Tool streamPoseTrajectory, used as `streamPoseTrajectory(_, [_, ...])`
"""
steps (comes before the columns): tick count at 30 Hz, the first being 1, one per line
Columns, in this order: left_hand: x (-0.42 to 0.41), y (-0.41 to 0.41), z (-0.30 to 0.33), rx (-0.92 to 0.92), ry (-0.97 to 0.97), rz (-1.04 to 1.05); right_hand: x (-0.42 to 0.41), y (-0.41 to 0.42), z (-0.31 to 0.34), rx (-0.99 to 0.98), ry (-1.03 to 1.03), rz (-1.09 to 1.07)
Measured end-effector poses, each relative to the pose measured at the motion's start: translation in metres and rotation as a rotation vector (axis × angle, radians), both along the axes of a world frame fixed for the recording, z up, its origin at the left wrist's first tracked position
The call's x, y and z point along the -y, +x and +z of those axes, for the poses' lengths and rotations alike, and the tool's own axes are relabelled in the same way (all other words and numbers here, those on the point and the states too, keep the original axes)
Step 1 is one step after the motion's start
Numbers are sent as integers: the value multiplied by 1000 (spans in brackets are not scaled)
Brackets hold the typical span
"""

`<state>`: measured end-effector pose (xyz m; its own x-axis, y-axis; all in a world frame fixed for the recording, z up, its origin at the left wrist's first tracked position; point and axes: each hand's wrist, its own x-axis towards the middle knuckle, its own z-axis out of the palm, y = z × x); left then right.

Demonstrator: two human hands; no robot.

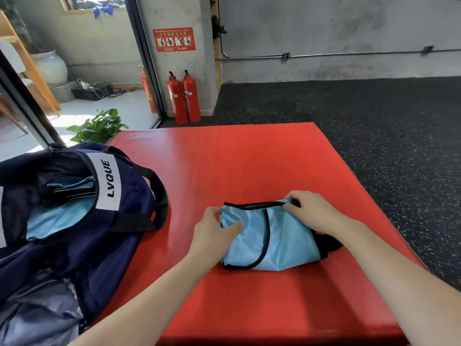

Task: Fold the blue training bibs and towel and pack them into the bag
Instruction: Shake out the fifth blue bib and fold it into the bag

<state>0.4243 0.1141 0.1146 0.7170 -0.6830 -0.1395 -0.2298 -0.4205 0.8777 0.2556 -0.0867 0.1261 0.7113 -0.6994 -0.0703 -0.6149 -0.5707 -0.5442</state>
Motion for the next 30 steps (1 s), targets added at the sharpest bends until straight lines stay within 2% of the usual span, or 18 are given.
streamPoseTrajectory(7, [-21, -13, -12, 228, 3, -63, 7, 6, -8, -82, -64, -7])
streamPoseTrajectory(13, [-31, -12, -19, 259, -1, -98, 4, 9, -7, -59, -67, -22])
streamPoseTrajectory(18, [-33, -7, -13, 548, 248, -144, -5, 8, -4, -48, -109, -68])
streamPoseTrajectory(20, [-33, -5, -8, 640, 279, -167, -10, 7, -1, -54, -119, -76])
streamPoseTrajectory(25, [-20, 7, -3, 667, 109, -243, -28, 4, 3, -55, -210, -37])
streamPoseTrajectory(28, [-6, 15, -4, 642, 4, -345, -41, 0, 2, 2, -375, -23])
streamPoseTrajectory(30, [3, 20, -8, 699, -23, -394, -51, 0, 3, 58, -479, -13])
